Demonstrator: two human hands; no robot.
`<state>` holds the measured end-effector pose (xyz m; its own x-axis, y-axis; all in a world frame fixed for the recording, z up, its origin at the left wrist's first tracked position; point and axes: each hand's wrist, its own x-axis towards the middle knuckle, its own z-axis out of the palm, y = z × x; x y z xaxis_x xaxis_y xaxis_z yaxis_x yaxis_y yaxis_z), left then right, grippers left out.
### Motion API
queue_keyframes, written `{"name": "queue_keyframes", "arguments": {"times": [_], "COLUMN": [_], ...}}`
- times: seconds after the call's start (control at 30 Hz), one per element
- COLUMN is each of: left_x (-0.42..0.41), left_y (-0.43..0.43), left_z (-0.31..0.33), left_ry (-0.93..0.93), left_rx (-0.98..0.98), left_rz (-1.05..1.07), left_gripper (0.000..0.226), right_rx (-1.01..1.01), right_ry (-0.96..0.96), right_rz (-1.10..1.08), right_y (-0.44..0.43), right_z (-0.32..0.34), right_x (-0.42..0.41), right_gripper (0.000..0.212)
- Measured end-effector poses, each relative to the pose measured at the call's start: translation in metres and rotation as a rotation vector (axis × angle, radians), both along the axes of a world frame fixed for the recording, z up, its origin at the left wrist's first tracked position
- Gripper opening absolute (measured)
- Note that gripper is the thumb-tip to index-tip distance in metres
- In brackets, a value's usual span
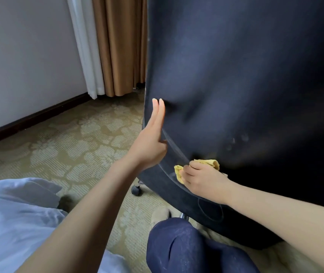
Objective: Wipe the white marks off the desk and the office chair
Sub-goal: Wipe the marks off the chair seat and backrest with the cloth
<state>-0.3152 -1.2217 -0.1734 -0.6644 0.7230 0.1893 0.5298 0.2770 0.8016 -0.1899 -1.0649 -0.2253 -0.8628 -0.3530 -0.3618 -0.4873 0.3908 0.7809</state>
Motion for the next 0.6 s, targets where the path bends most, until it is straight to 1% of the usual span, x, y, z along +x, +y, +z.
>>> {"name": "queue_keyframes", "arguments": {"times": [0.1, 0.17, 0.27, 0.37, 0.43, 0.53, 0.6], "left_x": [-0.001, -0.001, 0.0, -0.001, -0.005, -0.016, -0.023], "left_y": [0.001, 0.0, 0.0, -0.002, -0.005, -0.015, -0.023], "left_z": [0.001, 0.002, 0.004, 0.004, 0.005, 0.01, 0.013], "left_ry": [0.018, 0.017, 0.001, -0.002, 0.006, 0.041, 0.128], "left_rx": [-0.017, -0.03, -0.018, -0.011, -0.03, -0.07, -0.081], "left_rz": [0.016, 0.019, 0.016, -0.004, -0.013, -0.005, 0.05], "left_gripper": [0.1, 0.101, 0.101, 0.101, 0.1, 0.095, 0.089], "right_rx": [-0.103, -0.184, -0.256, -0.304, -0.294, -0.239, -0.225], "right_ry": [0.125, 0.235, 0.353, 0.523, 0.616, 0.652, 0.623], "right_rz": [0.057, 0.099, 0.154, 0.251, 0.305, 0.302, 0.276], "right_y": [0.016, 0.022, 0.02, 0.01, 0.0, -0.017, -0.024], "right_z": [0.01, 0.025, 0.059, 0.094, 0.109, 0.109, 0.094], "right_x": [0.028, 0.043, 0.044, 0.018, -0.007, -0.045, -0.063], "right_gripper": [0.015, 0.016, 0.023, 0.017, 0.013, 0.018, 0.021]}}
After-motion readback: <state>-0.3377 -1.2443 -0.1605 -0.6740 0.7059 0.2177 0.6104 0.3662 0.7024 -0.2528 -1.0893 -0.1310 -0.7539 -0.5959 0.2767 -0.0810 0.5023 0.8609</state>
